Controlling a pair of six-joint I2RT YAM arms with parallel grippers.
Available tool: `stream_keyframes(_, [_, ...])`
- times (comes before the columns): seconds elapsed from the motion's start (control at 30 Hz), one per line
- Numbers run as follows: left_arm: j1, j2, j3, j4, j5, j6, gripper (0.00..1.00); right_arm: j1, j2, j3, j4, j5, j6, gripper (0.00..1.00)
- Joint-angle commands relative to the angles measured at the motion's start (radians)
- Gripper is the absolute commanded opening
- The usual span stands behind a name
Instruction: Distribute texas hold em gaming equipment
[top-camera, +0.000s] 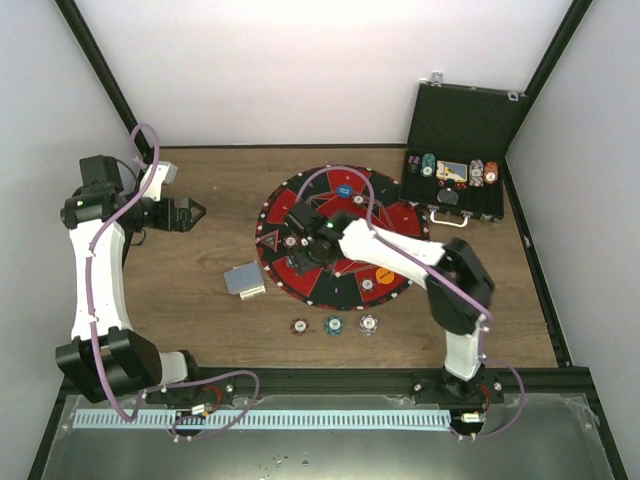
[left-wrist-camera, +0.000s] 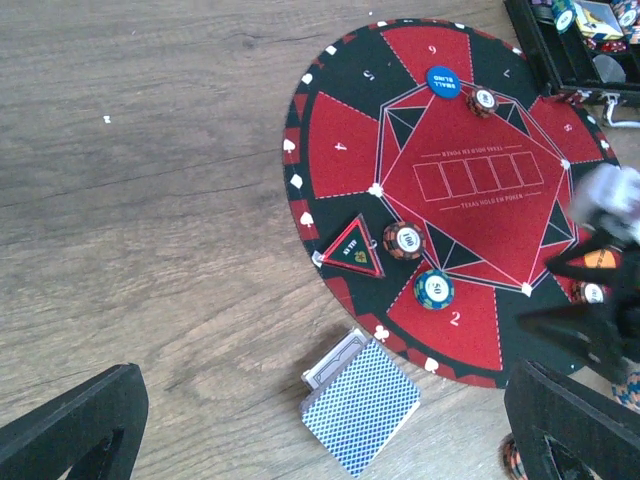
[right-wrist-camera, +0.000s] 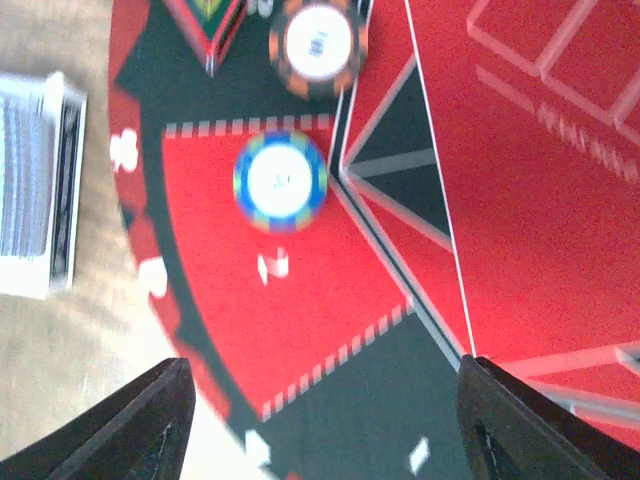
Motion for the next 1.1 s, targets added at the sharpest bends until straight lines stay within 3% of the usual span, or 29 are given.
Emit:
stream_keyframes(0.0, [0.004, -0.004, 0.034, -0.012, 0.031, 0.011, 1.0, 0.067, -0.178, -0.21, -0.007, 0.009, 0.066, 0.76])
stream_keyframes(0.23, [0.004, 0.006, 0.043, -0.012, 0.042, 0.005, 1.0, 0.159, -0.328, -0.461, 0.029, -0.012, 0.173, 0.78])
stream_keyframes(0.57, [0.004, 0.01, 0.055, -0.016, 0.038, 0.003, 1.0, 0.195, -0.331, -0.535, 0.072, -0.026, 0.205, 0.78])
stream_keyframes(1.07, [0.004, 0.008, 0.048, -0.018, 0.028, 0.009, 1.0, 0.198, -0.341, -0.586, 0.114, -0.054, 0.217, 0.57])
